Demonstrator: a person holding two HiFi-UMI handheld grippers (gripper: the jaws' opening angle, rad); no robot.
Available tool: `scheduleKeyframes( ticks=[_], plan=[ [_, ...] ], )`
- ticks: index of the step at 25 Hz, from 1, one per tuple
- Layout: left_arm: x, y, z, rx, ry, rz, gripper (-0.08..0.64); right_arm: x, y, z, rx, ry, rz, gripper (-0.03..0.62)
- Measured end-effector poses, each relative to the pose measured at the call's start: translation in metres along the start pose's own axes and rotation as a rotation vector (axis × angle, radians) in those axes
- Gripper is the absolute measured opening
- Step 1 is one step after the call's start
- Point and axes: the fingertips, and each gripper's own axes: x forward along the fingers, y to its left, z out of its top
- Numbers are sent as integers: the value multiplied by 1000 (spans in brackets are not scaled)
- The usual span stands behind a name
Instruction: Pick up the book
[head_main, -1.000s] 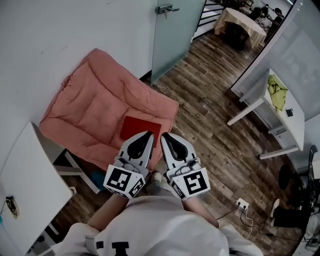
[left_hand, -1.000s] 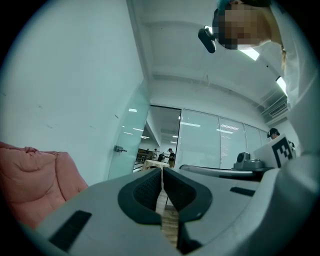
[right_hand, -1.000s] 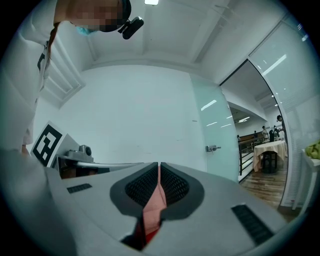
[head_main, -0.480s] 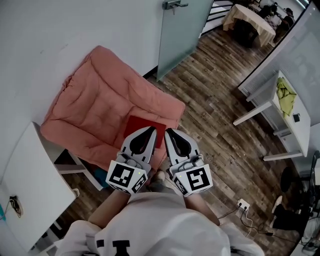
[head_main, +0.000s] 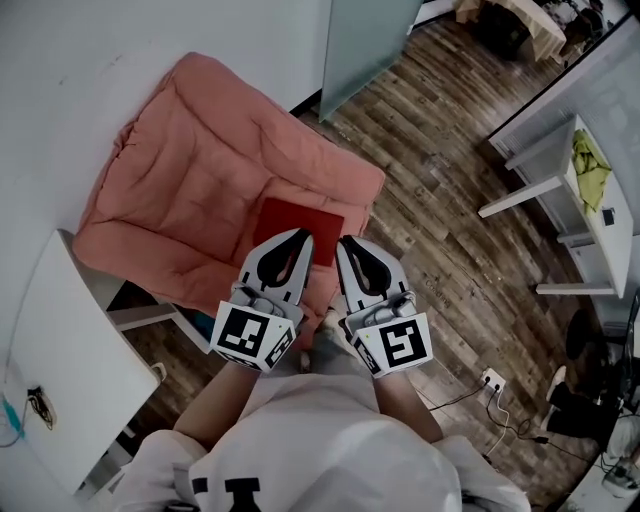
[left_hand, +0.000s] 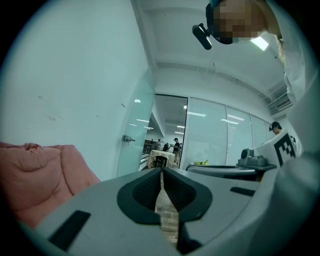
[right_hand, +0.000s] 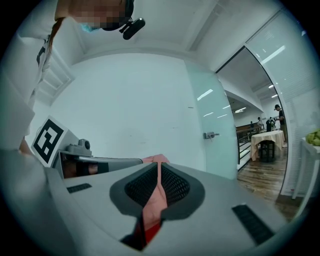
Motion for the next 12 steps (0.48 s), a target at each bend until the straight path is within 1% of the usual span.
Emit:
scheduleKeyframes(
  ticks=[3, 4, 5, 6, 7, 8, 10, 12],
  plan=[
    [0, 13, -17, 14, 37, 17, 3, 5, -8, -19, 24, 29, -47, 38],
    [0, 17, -22, 20, 48, 22, 4, 7, -11, -27, 34, 39, -63, 45],
    [2, 22, -28, 22, 58, 24, 13, 9, -14, -35, 44, 51, -72, 70],
    [3, 26, -35, 19, 71, 27, 45, 12, -16, -43, 53, 63, -77, 113],
    [5, 31, -43, 13, 87, 30, 94, 14, -18, -51, 59, 76, -81, 133],
    [6, 36, -50, 8, 104, 34, 123, 16, -20, -59, 63, 89, -84, 134],
    [9, 46, -65, 9, 134, 37, 155, 20, -23, -76, 71, 119, -94, 149],
    [10, 55, -80, 7, 164, 36, 184, 23, -27, -93, 85, 150, -113, 192]
  ],
)
